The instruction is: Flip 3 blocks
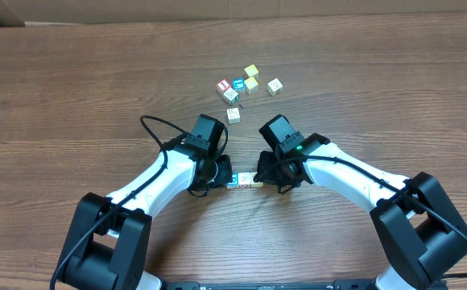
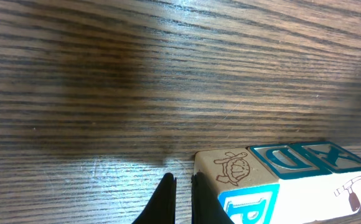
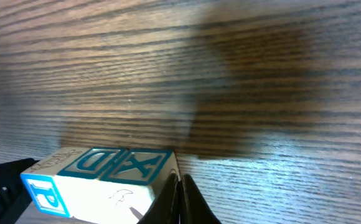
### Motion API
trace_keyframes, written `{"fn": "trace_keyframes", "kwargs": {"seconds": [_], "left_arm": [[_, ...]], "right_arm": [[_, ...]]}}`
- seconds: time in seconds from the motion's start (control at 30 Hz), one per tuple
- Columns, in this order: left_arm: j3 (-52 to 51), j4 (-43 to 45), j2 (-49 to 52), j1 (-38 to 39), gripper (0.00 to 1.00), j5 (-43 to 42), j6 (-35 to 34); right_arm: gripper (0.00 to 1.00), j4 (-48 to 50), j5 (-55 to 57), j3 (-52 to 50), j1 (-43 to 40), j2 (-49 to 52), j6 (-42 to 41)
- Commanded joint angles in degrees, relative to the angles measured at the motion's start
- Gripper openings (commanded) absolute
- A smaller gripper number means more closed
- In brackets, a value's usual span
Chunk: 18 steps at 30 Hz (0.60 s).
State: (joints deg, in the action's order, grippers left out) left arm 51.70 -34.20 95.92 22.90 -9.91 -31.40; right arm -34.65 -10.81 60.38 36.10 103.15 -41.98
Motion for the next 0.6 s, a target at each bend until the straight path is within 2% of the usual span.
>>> {"fn": "trace_keyframes", "kwargs": {"seconds": [0.0,0.4,0.57], "left_arm": [[-0.48,0.20,0.42,0.11,0.04,-0.87,-0.52],[-0.48,0.39,0.42,0.11,0.04,-1.70,-0.52],[-0.48,1.42,0.42,0.11,0.04,-1.70,-0.55]], "right_arm": [[0.04,0.39,-0.83,-0.33,-0.04,0.17,-0.26],[0.04,1.03,-2.38,-0.33,-0.04,0.17,-0.35],[0.04,0.98,-3.04,-0.33,-0.04,0.17,-4.22]]}}
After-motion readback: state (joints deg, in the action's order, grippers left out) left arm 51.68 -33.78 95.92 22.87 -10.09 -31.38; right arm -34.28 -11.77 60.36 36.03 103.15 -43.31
